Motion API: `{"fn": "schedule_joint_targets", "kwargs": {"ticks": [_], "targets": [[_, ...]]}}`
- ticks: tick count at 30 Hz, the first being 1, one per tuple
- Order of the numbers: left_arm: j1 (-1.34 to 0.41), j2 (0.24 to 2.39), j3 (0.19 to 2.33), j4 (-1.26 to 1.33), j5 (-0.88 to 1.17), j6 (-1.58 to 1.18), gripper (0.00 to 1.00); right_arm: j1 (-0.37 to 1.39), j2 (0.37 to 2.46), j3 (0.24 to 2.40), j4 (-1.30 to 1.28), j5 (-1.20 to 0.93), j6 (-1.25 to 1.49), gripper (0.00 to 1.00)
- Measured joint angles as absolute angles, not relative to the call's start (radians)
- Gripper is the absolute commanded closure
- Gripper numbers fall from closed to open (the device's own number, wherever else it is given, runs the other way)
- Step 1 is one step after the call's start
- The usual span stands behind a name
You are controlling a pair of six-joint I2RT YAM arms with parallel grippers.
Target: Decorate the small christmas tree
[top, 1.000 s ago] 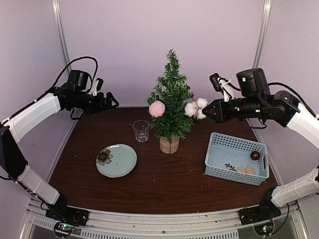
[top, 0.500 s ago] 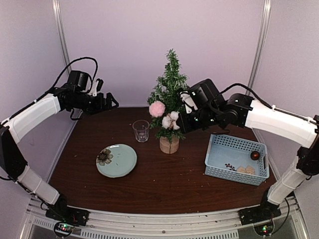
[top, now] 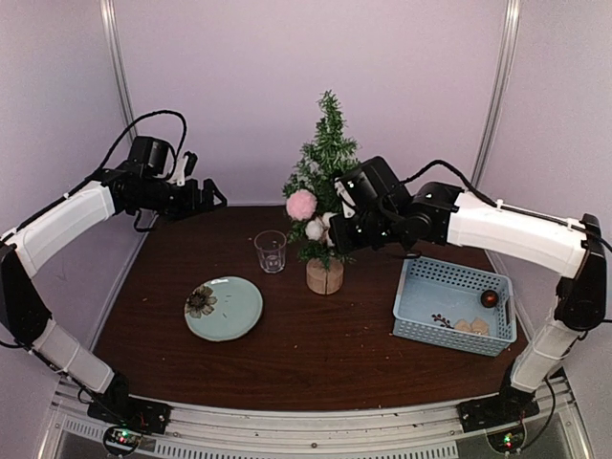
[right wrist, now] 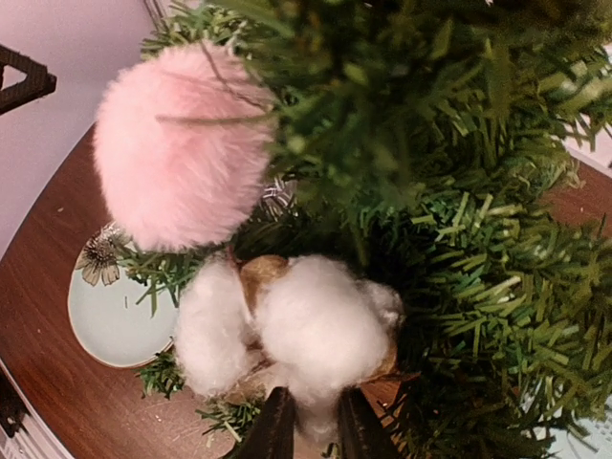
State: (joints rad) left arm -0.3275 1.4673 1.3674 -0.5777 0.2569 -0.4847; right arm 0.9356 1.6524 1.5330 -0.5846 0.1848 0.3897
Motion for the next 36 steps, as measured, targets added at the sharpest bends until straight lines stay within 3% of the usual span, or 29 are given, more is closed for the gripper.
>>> {"fn": "schedule_joint_targets", "kwargs": {"ticks": [14,22,27,36], "targets": [[-0.329,1.459,1.345,-0.577,0.258,-0.485,0.02,0.936,1.589,1.511,-0.601,0.199,0.416,0.53],[-0.358,1.393,1.272,-0.573,0.257,-0.484,0.02,0.938,1.419,1.417,-0.578,0.119,0.417,0.37],[-0.410,1.305,1.174,-0.529,0.271,-0.485,0.03,0.925,1.266,1.306,-0.554,0.039,0.419,0.33],[-0.617,1.266,0.984,-0.281,0.347,-0.554,0.31,0.574,1.123,1.192,-0.496,-0.221,0.419,0.33]]}}
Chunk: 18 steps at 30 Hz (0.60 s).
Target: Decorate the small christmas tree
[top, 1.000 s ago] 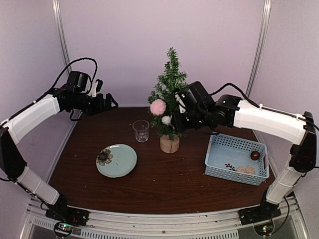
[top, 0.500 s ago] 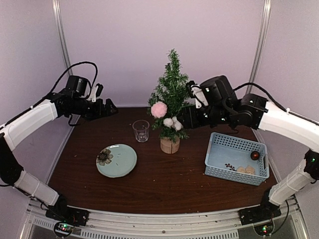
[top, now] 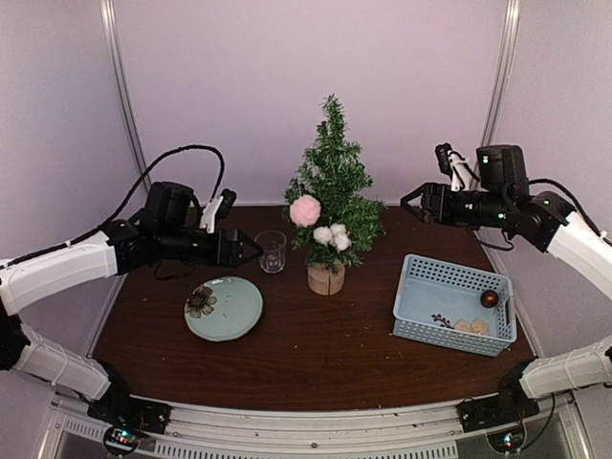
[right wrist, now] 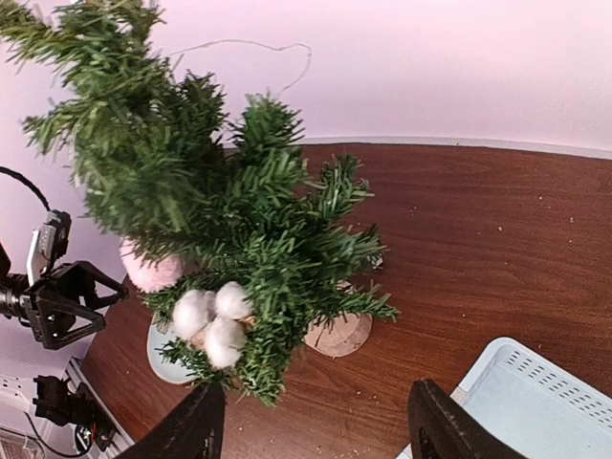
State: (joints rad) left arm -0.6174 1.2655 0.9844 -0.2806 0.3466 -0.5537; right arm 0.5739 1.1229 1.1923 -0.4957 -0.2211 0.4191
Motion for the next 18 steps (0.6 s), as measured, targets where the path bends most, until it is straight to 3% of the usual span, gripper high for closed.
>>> {"fn": "schedule_joint_targets", "kwargs": {"ticks": [9,18], "targets": [[-0.707,1.393,0.973,-0.016,0.361,-0.646,0.39,0.407,1.328,1.179,-0.375,-0.463,0.419,0.39],[-0.741,1.494,0.973,0.113,0.363,-0.690,0.58,0.380,1.460,1.171,-0.242,-0.571,0.391,0.40]]}}
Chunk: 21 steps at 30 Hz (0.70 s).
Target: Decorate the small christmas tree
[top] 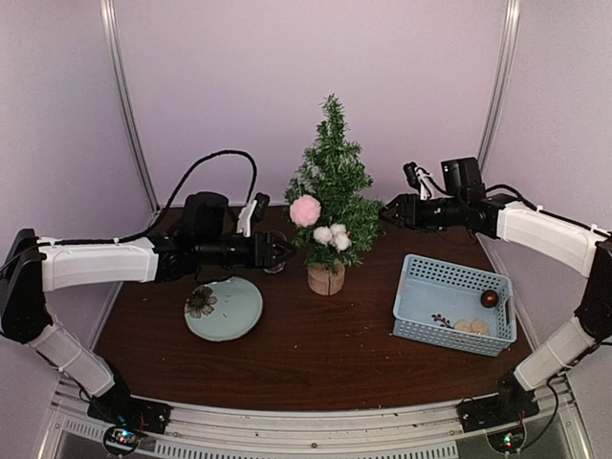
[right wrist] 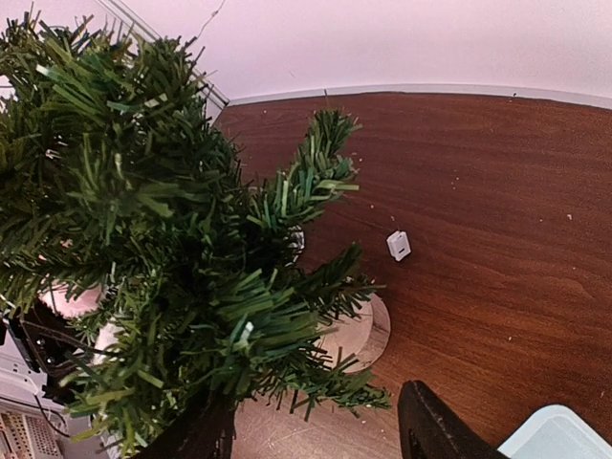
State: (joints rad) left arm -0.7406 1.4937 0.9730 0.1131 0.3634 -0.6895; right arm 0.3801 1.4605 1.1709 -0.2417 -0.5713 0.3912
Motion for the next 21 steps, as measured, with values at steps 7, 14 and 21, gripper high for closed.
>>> {"fn": "schedule_joint_targets", "kwargs": {"ticks": [7,14,21], "targets": [[-0.741,1.533,0.986,0.165,0.363,-0.696,0.60,0.325,1.489,1.103,-0.116,-0.680,0.398,0.39],[-0.741,1.576,0.993,0.190,0.363,-0.714,0.71,0.304,1.549,1.069,-0.011,-0.808,0.434,0.44],[-0.741,1.584,1.007,0.202,0.358,-0.726,0.89,0.308,1.583,1.053,0.054,-0.891,0.469,0.68]]}}
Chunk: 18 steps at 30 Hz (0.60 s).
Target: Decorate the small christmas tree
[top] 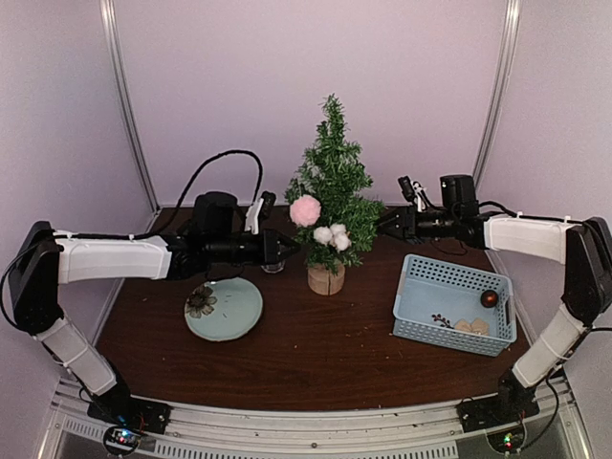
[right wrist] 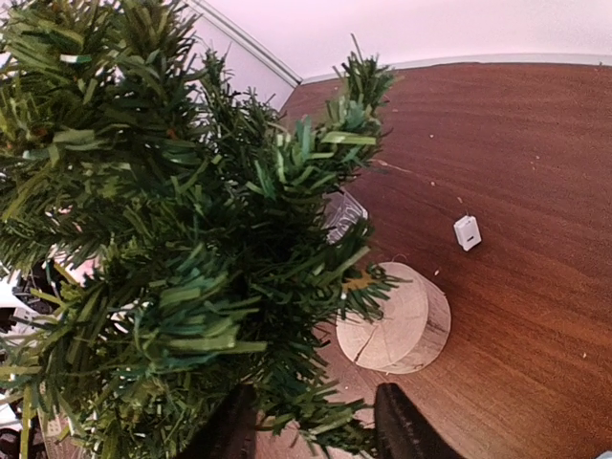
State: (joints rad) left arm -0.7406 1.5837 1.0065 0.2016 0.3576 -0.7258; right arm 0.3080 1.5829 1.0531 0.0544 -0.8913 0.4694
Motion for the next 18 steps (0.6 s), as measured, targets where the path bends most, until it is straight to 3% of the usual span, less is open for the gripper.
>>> {"fn": "schedule_joint_targets", "kwargs": {"ticks": [4,8,12,18], "targets": [[-0.741,1.584,1.014,0.208,0.349,-0.728,1.00,0.312,1.587,1.049,0.064,-0.917,0.480,0.86],[-0.739,1.585,1.027,0.207,0.330,-0.725,1.00,0.324,1.582,1.029,0.065,-0.928,0.481,0.95],[-0.734,1.590,1.042,0.196,0.316,-0.725,1.00,0.341,1.565,1.002,0.062,-0.926,0.485,1.00],[-0.716,1.591,1.053,0.157,0.298,-0.716,1.00,0.385,1.515,0.973,0.059,-0.907,0.506,1.00]]}}
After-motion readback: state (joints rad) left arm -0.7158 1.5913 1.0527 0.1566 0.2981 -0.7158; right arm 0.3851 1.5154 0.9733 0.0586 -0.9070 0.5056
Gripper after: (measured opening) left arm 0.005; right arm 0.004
